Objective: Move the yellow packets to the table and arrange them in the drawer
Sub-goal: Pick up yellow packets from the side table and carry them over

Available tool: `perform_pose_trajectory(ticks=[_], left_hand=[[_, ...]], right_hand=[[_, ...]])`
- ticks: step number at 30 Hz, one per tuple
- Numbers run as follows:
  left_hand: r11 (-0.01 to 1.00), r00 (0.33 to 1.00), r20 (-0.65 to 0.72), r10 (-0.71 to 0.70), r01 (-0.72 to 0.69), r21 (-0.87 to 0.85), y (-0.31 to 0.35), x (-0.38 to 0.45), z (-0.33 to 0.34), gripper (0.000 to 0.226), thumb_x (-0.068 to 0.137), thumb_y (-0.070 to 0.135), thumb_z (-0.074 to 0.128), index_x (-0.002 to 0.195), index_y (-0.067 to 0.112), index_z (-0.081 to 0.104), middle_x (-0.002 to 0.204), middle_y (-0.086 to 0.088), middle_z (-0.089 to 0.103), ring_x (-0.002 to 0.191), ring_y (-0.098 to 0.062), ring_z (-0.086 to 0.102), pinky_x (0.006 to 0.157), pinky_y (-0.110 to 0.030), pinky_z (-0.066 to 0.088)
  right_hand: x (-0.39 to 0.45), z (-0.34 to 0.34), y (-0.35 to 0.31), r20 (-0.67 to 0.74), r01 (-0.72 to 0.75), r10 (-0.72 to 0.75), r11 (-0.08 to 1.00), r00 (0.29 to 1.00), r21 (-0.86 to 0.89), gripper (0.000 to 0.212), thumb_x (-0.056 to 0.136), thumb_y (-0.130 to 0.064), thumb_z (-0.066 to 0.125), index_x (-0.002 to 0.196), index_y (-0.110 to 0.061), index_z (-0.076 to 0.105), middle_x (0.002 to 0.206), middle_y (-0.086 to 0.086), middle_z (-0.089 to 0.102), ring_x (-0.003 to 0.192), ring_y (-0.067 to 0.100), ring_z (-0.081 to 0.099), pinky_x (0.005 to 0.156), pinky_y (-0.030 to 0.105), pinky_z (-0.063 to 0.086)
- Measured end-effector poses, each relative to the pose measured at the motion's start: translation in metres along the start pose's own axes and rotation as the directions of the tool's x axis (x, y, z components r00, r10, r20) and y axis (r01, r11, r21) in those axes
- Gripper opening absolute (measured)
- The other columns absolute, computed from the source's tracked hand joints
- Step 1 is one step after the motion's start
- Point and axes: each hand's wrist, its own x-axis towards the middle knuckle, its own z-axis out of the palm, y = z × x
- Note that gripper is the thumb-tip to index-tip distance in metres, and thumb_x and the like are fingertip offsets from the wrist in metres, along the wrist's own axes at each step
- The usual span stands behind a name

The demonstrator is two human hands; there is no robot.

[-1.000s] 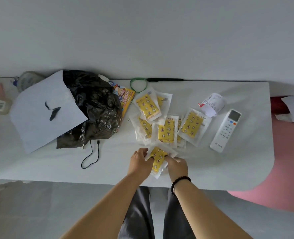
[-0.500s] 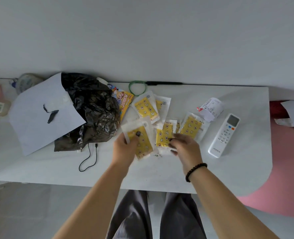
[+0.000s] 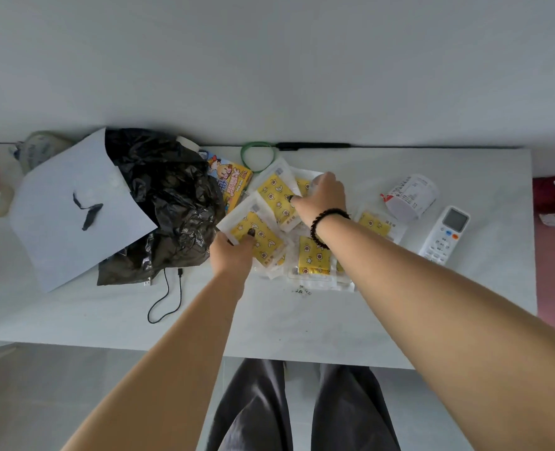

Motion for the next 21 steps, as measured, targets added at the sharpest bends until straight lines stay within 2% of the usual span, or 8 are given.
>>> perform_pose_trajectory(ticks=[4,6,10,14,16,18,19,21], left_hand=[[0.998,1.0,-0.01,-0.013,0.013,-0.058,-0.007,-0.005,0.003,0.017,0.091,0.015,0.059,0.108,0.012,0.056,0.094,0.0,0.063,0.079,-0.016,0.058,0.055,-0.023,0.042],[0.996,1.0,0.005,-0.025,0.025,-0.087,-0.008,-0.006,0.006,0.014,0.092,0.014,0.057,0.106,0.013,0.055,0.088,0.003,0.062,0.076,-0.014,0.058,0.054,-0.024,0.042],[0.992,1.0,-0.031,-0.006,0.002,-0.129,-0.006,-0.007,0.01,0.012,0.091,0.011,0.057,0.102,0.017,0.055,0.083,0.008,0.06,0.071,-0.008,0.057,0.052,-0.023,0.042],[0.981,0.994,-0.099,0.039,-0.057,-0.185,-0.004,-0.011,0.009,0.011,0.088,0.007,0.057,0.098,0.013,0.056,0.079,0.007,0.059,0.067,-0.007,0.057,0.053,-0.02,0.043],[0.976,0.993,-0.11,0.046,-0.068,-0.209,-0.004,-0.015,0.008,0.011,0.089,0.007,0.057,0.098,0.013,0.055,0.079,0.007,0.059,0.066,-0.005,0.056,0.052,-0.018,0.043],[0.967,0.993,-0.11,0.04,-0.066,-0.245,-0.004,-0.018,0.006,0.01,0.091,0.008,0.056,0.098,0.014,0.053,0.08,0.007,0.058,0.068,-0.005,0.055,0.052,-0.017,0.043],[0.962,0.993,-0.111,0.029,-0.059,-0.268,-0.005,-0.019,0.005,0.009,0.092,0.008,0.056,0.098,0.014,0.052,0.082,0.007,0.058,0.07,-0.006,0.056,0.054,-0.017,0.044],[0.934,0.996,-0.092,-0.014,-0.02,-0.356,-0.007,-0.021,0.0,0.011,0.092,0.009,0.057,0.1,0.015,0.053,0.087,0.005,0.061,0.078,-0.01,0.061,0.061,-0.021,0.049]], right_hand=[[0.012,0.013,-0.005,-0.02,-0.057,0.054,0.979,0.998,-0.196,0.065,0.077,-0.04,0.074,0.126,-0.012,0.043,0.127,0.009,0.043,0.117,0.028,0.044,0.088,0.039,0.045],[0.014,0.016,-0.006,0.022,-0.096,0.1,0.984,0.995,-0.152,0.062,0.075,-0.041,0.075,0.122,-0.013,0.048,0.123,0.008,0.051,0.117,0.029,0.048,0.088,0.038,0.047],[0.011,0.019,-0.001,0.094,-0.071,0.077,0.995,0.993,-0.071,0.039,0.075,-0.03,0.077,0.107,-0.013,0.061,0.104,0.005,0.067,0.097,0.024,0.063,0.07,0.027,0.047],[0.006,0.01,0.005,0.086,-0.211,0.196,0.945,0.977,0.251,0.059,0.075,-0.016,0.079,0.124,-0.011,0.045,0.122,0.007,0.056,0.095,0.019,0.054,0.074,0.024,0.044],[0.002,0.002,0.006,0.132,-0.304,0.275,0.883,0.952,0.358,0.072,0.075,-0.019,0.08,0.133,-0.007,0.04,0.13,0.009,0.051,0.107,0.024,0.054,0.084,0.027,0.046],[-0.002,-0.007,0.009,0.225,-0.395,0.327,0.794,0.918,0.461,0.076,0.071,-0.017,0.082,0.134,-0.001,0.044,0.131,0.01,0.054,0.113,0.029,0.058,0.096,0.037,0.048],[-0.004,-0.014,0.013,0.264,-0.428,0.338,0.749,0.903,0.505,0.068,0.069,-0.014,0.082,0.128,-0.001,0.052,0.128,0.011,0.059,0.108,0.03,0.061,0.095,0.041,0.05],[-0.012,-0.027,0.023,0.316,-0.459,0.333,0.665,0.888,0.59,0.033,0.075,-0.006,0.075,0.105,-0.004,0.063,0.113,0.012,0.067,0.094,0.026,0.066,0.088,0.04,0.053]])
